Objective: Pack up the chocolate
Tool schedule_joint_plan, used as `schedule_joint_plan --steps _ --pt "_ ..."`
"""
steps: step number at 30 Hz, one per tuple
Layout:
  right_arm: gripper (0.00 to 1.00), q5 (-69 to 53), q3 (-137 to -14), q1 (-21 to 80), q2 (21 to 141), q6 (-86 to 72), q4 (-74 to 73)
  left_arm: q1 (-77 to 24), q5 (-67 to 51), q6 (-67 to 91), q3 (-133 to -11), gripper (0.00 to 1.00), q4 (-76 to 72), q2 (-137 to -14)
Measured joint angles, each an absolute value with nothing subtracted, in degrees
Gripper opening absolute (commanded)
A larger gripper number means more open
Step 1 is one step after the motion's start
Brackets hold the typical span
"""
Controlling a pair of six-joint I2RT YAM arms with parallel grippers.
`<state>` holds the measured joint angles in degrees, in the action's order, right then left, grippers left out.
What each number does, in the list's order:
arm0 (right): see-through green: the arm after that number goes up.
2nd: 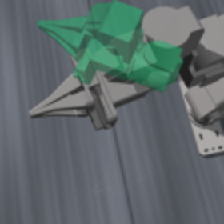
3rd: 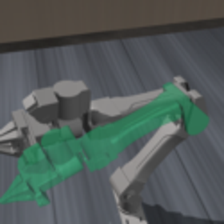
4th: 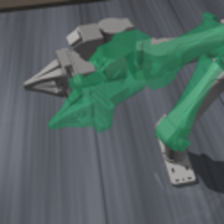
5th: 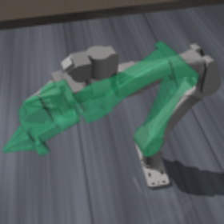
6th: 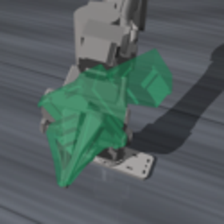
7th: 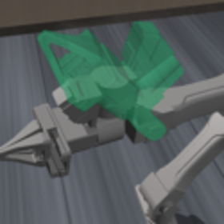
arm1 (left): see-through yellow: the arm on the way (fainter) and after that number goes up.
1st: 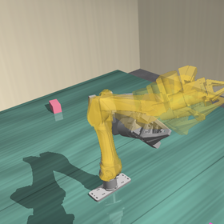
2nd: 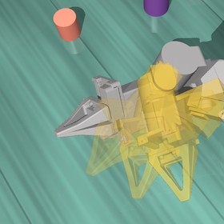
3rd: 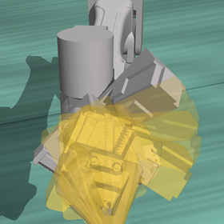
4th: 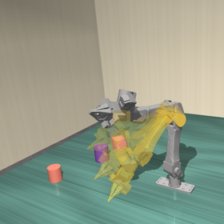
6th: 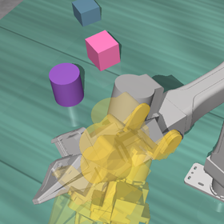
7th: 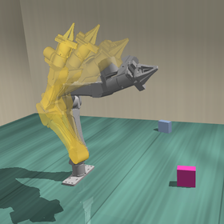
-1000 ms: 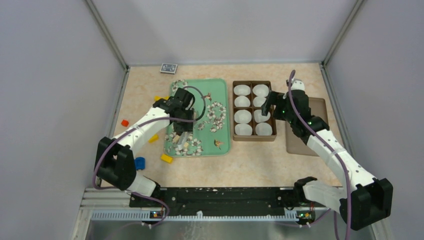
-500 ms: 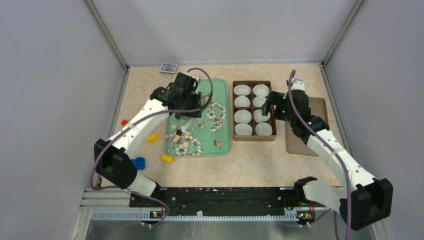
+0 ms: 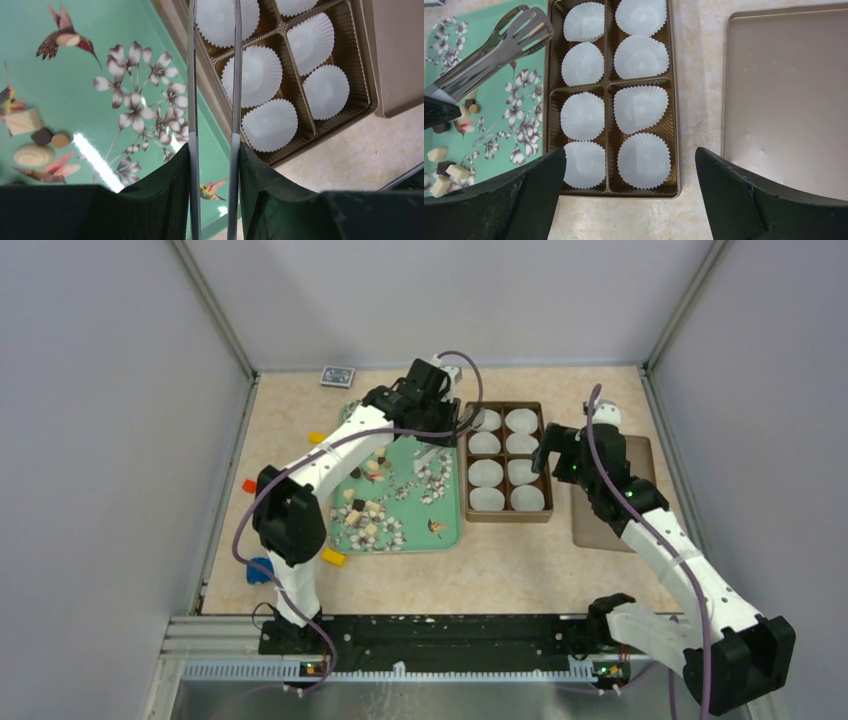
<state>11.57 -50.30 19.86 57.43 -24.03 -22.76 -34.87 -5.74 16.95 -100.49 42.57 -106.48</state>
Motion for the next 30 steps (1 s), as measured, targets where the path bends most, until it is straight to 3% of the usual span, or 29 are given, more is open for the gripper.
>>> schedule_joint_plan --steps 20,30 --pt "0.98 13.37 -50.3 19.86 56.18 -24.05 -25.85 -35.42 -5.5 16.53 -111.24 0.26 36.38 -121.21" --pt "0.98 13.45 -50.3 19.86 56.18 -24.05 -26.24 -35.42 -4.62 16.78 -111.81 0.34 36.21 -123.2"
